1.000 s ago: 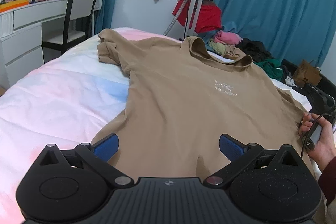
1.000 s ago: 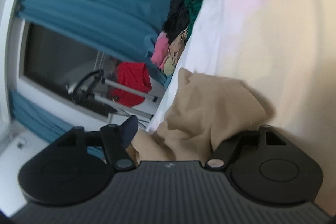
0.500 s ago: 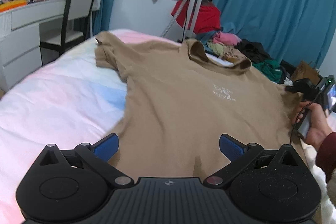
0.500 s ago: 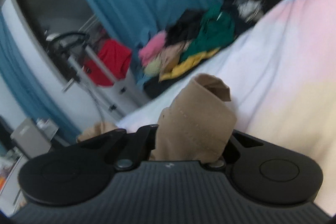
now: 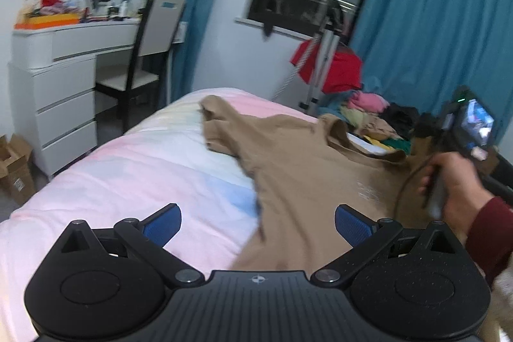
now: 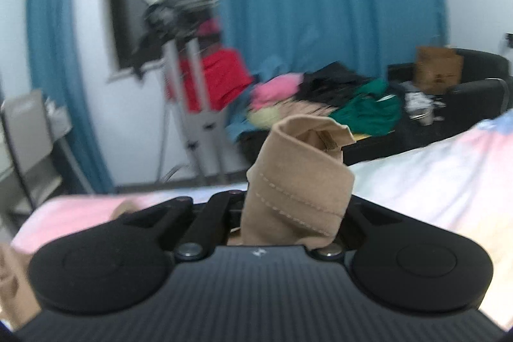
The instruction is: Fold clothes
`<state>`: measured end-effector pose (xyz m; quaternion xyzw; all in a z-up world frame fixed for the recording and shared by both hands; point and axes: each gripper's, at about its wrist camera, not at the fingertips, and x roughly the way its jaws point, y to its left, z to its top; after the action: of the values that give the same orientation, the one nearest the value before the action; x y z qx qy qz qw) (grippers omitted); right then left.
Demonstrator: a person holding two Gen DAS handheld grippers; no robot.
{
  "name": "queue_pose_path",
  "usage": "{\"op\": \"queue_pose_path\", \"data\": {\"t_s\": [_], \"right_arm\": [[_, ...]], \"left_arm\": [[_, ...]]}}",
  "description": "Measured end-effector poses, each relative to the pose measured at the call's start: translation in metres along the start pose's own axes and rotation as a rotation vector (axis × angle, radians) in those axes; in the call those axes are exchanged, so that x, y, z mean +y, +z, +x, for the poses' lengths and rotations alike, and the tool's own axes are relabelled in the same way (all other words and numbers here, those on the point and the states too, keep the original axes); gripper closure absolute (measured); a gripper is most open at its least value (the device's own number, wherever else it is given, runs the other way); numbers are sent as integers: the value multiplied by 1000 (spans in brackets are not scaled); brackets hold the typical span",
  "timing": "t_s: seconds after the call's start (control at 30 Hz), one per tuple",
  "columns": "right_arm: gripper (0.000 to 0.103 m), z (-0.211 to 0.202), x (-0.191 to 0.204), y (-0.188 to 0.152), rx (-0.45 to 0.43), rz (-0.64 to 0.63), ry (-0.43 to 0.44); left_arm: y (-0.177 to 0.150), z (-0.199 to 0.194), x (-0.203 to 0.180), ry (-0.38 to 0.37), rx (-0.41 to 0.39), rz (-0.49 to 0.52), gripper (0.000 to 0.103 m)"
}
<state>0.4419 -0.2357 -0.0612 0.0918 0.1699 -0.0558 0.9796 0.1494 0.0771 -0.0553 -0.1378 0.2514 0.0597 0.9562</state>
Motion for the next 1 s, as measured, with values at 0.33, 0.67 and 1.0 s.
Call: {"op": "queue_pose_path", "data": {"t_s": [0.33,0.67,1.0], "right_arm": [[20,36,56,-53,186,-16,233],[20,-89,18,-29,68,36,345],[20,-270,-43,-32,-5,116,336]], "left_arm": [[1,22,3,42,24,24,0],[-10,22,-20,0,36,93,0],[-25,-23,-37,-91,3,162,0]]}}
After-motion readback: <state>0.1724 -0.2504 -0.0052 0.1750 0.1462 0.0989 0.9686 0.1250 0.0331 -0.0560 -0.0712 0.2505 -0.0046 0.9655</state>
